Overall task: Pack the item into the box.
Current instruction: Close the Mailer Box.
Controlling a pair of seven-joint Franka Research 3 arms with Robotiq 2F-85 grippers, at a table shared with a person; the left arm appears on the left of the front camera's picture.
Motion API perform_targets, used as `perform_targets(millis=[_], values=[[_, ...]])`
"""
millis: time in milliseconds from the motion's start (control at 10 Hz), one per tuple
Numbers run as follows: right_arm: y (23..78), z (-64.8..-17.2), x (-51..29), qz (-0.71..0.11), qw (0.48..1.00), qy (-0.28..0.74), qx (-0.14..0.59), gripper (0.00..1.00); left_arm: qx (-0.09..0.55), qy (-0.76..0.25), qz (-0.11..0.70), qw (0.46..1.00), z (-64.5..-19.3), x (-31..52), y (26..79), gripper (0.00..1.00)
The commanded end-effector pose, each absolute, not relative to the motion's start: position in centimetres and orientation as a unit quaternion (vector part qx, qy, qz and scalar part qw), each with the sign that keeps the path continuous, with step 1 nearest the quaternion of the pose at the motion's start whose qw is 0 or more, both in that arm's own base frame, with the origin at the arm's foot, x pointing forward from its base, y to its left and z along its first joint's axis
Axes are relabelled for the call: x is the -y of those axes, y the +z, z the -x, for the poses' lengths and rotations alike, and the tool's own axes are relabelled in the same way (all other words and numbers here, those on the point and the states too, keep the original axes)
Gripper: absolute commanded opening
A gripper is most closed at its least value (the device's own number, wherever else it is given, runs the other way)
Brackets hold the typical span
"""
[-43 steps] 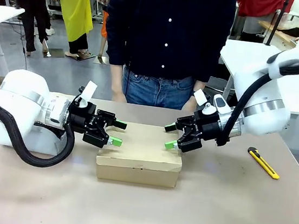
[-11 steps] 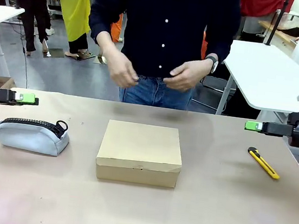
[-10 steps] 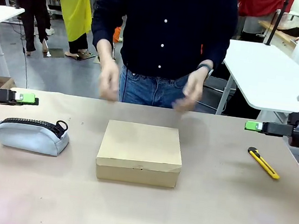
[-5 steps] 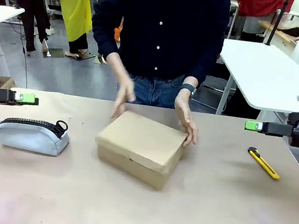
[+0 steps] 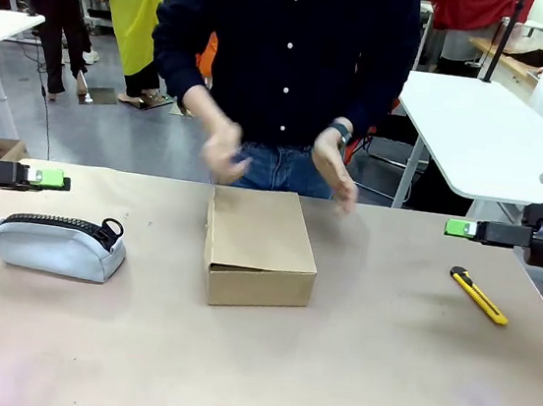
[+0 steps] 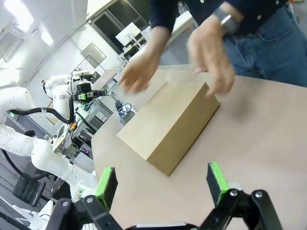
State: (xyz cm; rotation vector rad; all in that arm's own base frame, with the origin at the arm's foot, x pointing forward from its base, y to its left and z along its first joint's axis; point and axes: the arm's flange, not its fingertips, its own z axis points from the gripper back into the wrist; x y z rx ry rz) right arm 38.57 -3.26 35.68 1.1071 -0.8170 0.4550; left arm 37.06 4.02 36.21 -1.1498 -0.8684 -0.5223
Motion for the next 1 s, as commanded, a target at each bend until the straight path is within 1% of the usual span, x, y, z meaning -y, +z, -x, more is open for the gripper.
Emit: perform_targets(millis=[0, 900], values=[[35.92, -38.64, 3.11, -0.501, 0.751, 0.208, 0.376, 1.00, 0.399, -0.242, 0.515, 0.719, -37.09, -4.06, 36.27, 1.00], [35.92, -38.64, 3.11, -0.501, 0.751, 0.208, 0.376, 1.00, 0.399, -0.242, 0.515, 0.719, -37.09, -4.06, 36.27, 1.00]])
